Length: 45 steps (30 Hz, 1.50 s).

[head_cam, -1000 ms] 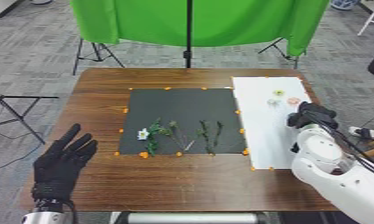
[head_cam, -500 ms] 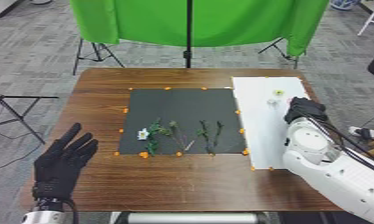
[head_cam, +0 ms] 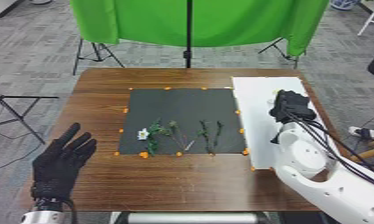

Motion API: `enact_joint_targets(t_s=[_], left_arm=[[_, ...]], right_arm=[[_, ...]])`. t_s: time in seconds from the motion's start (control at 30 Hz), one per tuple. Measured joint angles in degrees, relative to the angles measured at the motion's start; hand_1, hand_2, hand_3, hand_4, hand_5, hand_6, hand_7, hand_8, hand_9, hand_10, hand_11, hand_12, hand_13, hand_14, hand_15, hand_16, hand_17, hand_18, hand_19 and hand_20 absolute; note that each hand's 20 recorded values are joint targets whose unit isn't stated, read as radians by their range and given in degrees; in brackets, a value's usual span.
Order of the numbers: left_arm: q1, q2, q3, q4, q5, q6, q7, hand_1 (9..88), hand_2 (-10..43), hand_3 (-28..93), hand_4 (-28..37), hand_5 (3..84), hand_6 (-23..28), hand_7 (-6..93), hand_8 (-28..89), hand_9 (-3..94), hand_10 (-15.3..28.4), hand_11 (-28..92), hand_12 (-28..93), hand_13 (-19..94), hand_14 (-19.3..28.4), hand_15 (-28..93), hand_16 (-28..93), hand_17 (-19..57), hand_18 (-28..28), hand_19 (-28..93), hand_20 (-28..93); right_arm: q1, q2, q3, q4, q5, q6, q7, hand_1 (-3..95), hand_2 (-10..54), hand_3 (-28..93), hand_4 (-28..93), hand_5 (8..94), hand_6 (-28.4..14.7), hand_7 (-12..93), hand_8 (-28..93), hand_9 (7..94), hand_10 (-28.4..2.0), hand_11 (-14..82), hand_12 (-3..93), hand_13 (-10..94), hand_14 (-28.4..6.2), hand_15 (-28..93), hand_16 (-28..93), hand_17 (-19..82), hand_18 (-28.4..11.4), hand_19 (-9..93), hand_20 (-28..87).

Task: Arrange flowers

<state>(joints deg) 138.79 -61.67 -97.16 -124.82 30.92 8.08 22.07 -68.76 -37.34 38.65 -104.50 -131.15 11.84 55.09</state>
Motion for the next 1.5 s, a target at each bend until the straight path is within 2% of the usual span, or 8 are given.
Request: enact_joint_targets(t_s=[0.2,0.47,0.63,0.73,0.87,1.0,1.13,1.5], left_arm=[[0.20,0.49,-0.24,-0.10,-0.06,0.10,0.58,20.9,4.7,82,-28.3,37.8,8.3,11.3,-9,35.2,20.2,23,12,22,27.6,50,-7,-10.7,26.9,51,20],[-1.30,1.94,0.54,0.04,-0.06,0.09,0.42,20.9,4.7,82,-28.3,37.8,8.4,11.1,-9,35.2,20.2,23,12,22,27.7,50,-7,-10.7,26.9,51,20],[-3.38,2.70,0.81,0.60,0.16,-0.16,-0.39,20.9,4.6,82,-28.3,37.8,8.3,11.1,-9,35.2,20.3,23,12,22,27.6,50,-7,-10.7,26.9,51,20],[-5.29,2.86,1.17,1.37,0.51,-0.71,-1.00,20.9,4.6,82,-28.3,37.8,8.3,11.1,-9,35.3,20.3,23,12,22,27.6,50,-7,-10.7,26.9,51,20],[-8.50,2.89,1.76,2.50,1.21,-1.82,-2.19,21.0,4.6,82,-28.3,37.9,8.3,11.2,-9,35.2,20.3,23,12,22,27.6,50,-7,-10.7,26.9,51,20],[-10.78,2.70,1.66,2.90,1.91,-2.93,-3.63,21.0,4.6,82,-28.3,38.0,8.4,11.2,-9,35.3,20.4,23,12,22,27.6,50,-7,-10.7,26.9,51,20],[-11.28,2.32,1.12,2.90,2.47,-3.78,-4.43,21.0,4.6,82,-28.3,37.9,8.4,11.1,-9,35.3,20.3,23,12,22,27.6,50,-7,-10.7,26.9,51,20],[-12.03,2.28,1.51,3.55,2.57,-4.31,-4.49,21.0,4.5,82,-28.3,37.9,8.3,11.1,-9,35.3,20.2,23,12,22,27.7,50,-7,-10.7,26.9,51,20]], right_arm=[[9.92,-5.43,-9.20,2.02,1.18,1.36,-5.14,58.1,-9.5,70,-28,88.9,0.5,16,4,93.7,-5.6,21.9,29.6,81,-5.1,60,28,32,-21.6,84,42],[21.66,-23.02,-17.54,15.05,3.74,0.94,-13.93,57.0,-9.5,70,-28,87.7,1.0,17,4,93.7,-6.3,23.1,29.9,79,-5.5,63,26,31,-21.3,84,43],[25.87,-32.18,-20.57,21.59,4.42,-1.32,-14.39,56.1,-9.5,71,-28,87.1,1.3,17,4,93.7,-6.6,23.8,30.3,78,-5.7,64,25,30,-21.4,85,43],[27.68,-35.72,-22.98,23.88,5.23,-2.22,-13.63,56.0,-9.5,70,-28,86.6,1.7,17,3,93.7,-6.8,24.1,30.3,78,-5.8,65,24,30,-21.5,85,43],[28.28,-37.84,-24.67,24.29,6.58,-3.14,-12.46,55.0,-9.5,69,-28,86.3,1.9,16,2,93.5,-7.2,24.8,30.1,77,-6.0,66,24,29,-21.3,85,43],[28.36,-38.13,-25.96,24.70,7.34,-3.97,-12.25,54.5,-9.5,68,-28,84.9,2.0,16,1,91.7,-7.2,26.8,29.1,75,-6.2,68,22,28,-21.2,84,43],[29.05,-37.77,-28.50,25.14,8.25,-4.71,-12.19,53.6,-9.5,65,-28,82.9,2.5,15,0,89.8,-7.6,28.3,27.8,74,-6.4,68,22,27,-21.3,83,44],[29.11,-37.49,-28.85,25.05,9.88,-9.90,-12.81,49.8,-9.5,59,-28,73.0,3.3,15,-4,83.4,-9.5,36.7,19.9,70,-7.4,71,20,25,-21.7,82,47]])
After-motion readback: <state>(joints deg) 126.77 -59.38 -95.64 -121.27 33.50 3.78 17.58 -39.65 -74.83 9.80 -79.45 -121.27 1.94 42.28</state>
